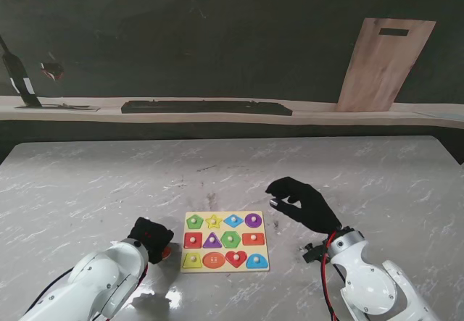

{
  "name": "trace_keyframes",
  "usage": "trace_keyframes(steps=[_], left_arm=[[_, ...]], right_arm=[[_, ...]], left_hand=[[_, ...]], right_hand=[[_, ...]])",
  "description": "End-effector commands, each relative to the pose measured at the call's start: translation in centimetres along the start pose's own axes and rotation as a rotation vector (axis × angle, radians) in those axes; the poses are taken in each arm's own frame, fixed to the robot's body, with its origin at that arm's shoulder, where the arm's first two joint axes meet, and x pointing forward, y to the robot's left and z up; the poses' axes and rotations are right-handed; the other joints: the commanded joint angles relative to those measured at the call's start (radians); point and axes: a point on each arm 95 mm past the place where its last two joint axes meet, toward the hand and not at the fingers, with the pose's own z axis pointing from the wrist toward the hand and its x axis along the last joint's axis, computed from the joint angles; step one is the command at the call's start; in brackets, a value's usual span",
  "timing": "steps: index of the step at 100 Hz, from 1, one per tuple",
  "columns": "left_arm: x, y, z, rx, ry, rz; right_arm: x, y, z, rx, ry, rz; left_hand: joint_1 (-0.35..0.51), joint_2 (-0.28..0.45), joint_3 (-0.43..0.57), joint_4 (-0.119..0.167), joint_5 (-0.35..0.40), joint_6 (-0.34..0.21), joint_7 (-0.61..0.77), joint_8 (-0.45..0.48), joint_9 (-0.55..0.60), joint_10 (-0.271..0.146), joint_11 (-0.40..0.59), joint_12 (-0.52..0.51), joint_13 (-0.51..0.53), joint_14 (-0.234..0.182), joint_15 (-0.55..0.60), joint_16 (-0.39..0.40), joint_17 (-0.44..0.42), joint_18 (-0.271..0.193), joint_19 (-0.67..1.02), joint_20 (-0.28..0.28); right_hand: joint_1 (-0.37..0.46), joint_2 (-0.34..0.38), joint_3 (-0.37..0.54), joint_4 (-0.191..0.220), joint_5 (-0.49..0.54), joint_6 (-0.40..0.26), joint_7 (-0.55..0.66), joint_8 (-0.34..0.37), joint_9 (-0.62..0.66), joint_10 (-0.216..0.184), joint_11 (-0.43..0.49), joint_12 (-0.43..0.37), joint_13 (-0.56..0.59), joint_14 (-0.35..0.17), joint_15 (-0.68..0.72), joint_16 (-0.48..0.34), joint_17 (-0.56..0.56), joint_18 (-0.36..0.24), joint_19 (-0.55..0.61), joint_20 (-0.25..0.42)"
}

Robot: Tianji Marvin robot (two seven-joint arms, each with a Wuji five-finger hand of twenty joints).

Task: Fit puzzle pieces into a puzzle board

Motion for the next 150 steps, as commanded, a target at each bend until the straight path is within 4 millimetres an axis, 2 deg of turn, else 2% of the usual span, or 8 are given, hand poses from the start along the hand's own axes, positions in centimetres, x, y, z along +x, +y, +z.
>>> trace_keyframes(steps=[1,25,46,59,98,125,150], left_arm=[[0.2,0.8,0.0,-0.024,0.007,-0.005],[-0.1,0.6,0.0,-0.012,0.007,-0.007],[-0.1,0.6,0.1,-0.005,0.009,-0.005],[-0.2,0.6,0.1,-0.006,0.011,-0.014],[-0.2,0.6,0.5,-0.045,0.024,-0.047],[-0.2,0.6,0.7,-0.06,0.026,-0.07],[0.1,0.9,1.1,-0.036,0.017,-0.07]], right_arm=[[0.1,-0.3,-0.1,0.005,0.0,0.002],[0.1,-0.3,-0.1,0.008,0.0,0.002],[0.0,-0.4,-0.1,0.008,-0.002,0.002],[0.0,-0.4,-0.1,0.01,-0.002,0.003],[0.0,-0.4,0.0,0.01,-0.005,0.003],[0.0,-0.4,0.0,0.008,-0.006,0.001],[0.0,-0.3,0.0,0.008,-0.006,-0.001]], left_hand=[[0.085,0.064,0.018,-0.01,0.076,-0.056,0.095,-0.007,0.032,0.032,-0.007,0.009,0.03,-0.001,0.024,-0.017,0.002,-0.044,0.036,-0.012],[0.097,0.07,0.014,-0.011,0.107,-0.041,0.098,-0.016,0.045,0.044,0.006,-0.001,0.04,0.008,0.032,-0.021,0.006,-0.03,0.041,-0.009],[0.084,0.074,0.039,-0.019,0.108,-0.07,0.121,-0.01,0.046,0.028,0.02,0.009,0.033,0.0,0.041,-0.023,0.002,-0.039,0.043,-0.008],[0.085,0.094,0.059,-0.021,0.087,-0.083,0.13,-0.006,0.023,0.024,0.018,0.026,0.006,0.01,0.04,-0.022,-0.024,-0.037,0.037,-0.006],[0.105,0.155,0.064,0.003,0.066,-0.041,0.083,-0.023,-0.026,0.05,-0.009,0.025,-0.037,0.032,0.028,-0.003,-0.073,-0.015,0.017,0.004],[0.112,0.117,0.105,0.02,0.089,-0.006,0.103,-0.011,0.019,0.084,0.033,0.054,0.019,0.021,0.072,0.029,-0.034,-0.01,0.028,0.016],[0.034,0.057,0.195,0.021,0.138,0.017,0.126,-0.023,0.08,0.079,0.081,0.048,0.087,0.006,0.112,0.022,0.029,-0.003,0.056,0.013]], right_hand=[[0.004,0.018,-0.019,0.009,0.016,-0.019,0.021,0.011,0.014,-0.018,0.006,0.01,0.009,-0.019,0.016,0.006,-0.01,-0.014,0.015,0.01],[0.004,0.019,-0.019,0.009,0.015,-0.02,0.02,0.011,0.014,-0.017,0.006,0.01,0.01,-0.02,0.016,0.006,-0.011,-0.014,0.015,0.01],[0.004,0.019,-0.019,0.009,0.016,-0.019,0.021,0.011,0.015,-0.019,0.006,0.01,0.01,-0.019,0.015,0.006,-0.011,-0.014,0.015,0.01],[0.003,0.019,-0.019,0.009,0.016,-0.018,0.021,0.011,0.014,-0.017,0.006,0.01,0.008,-0.02,0.015,0.006,-0.01,-0.014,0.015,0.01],[0.004,0.019,-0.019,0.009,0.018,-0.018,0.021,0.011,0.015,-0.018,0.007,0.01,0.009,-0.02,0.016,0.006,-0.01,-0.014,0.015,0.01],[0.004,0.019,-0.019,0.009,0.017,-0.018,0.02,0.011,0.015,-0.018,0.007,0.01,0.009,-0.02,0.016,0.006,-0.011,-0.014,0.014,0.01],[0.004,0.019,-0.019,0.009,0.018,-0.018,0.021,0.011,0.014,-0.018,0.006,0.01,0.008,-0.019,0.015,0.006,-0.01,-0.015,0.015,0.01]])
